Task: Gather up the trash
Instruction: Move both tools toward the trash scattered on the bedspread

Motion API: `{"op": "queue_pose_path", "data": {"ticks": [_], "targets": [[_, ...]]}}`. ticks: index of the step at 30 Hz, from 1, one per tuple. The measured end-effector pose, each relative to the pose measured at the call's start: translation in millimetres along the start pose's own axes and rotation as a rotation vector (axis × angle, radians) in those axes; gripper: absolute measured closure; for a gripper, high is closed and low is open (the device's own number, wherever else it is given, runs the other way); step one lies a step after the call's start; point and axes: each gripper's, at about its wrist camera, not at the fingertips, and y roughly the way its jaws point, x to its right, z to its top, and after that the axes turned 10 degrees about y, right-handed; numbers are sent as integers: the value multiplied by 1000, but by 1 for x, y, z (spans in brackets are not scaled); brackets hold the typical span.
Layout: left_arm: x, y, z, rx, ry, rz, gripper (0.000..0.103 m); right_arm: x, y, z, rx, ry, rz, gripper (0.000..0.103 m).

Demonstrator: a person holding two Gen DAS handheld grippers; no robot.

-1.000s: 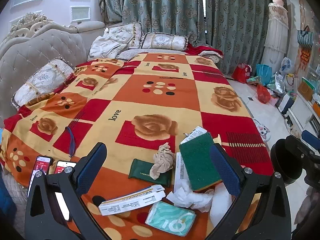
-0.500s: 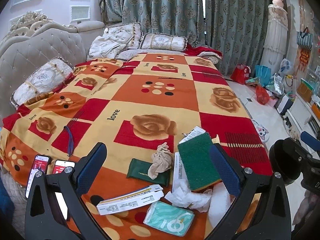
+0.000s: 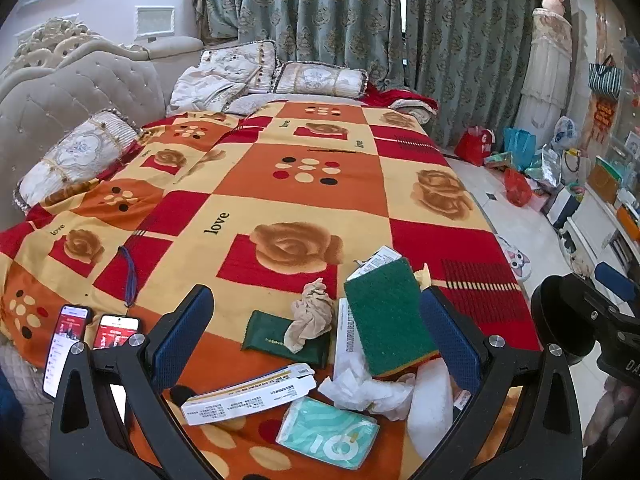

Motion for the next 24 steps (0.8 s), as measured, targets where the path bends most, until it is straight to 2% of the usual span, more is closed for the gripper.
{"op": "queue_pose_path", "data": {"ticks": [24], "targets": [[4,-1,-5,-2,12,-13,1,1,1,-1,-13,-11,-5,0]]}}
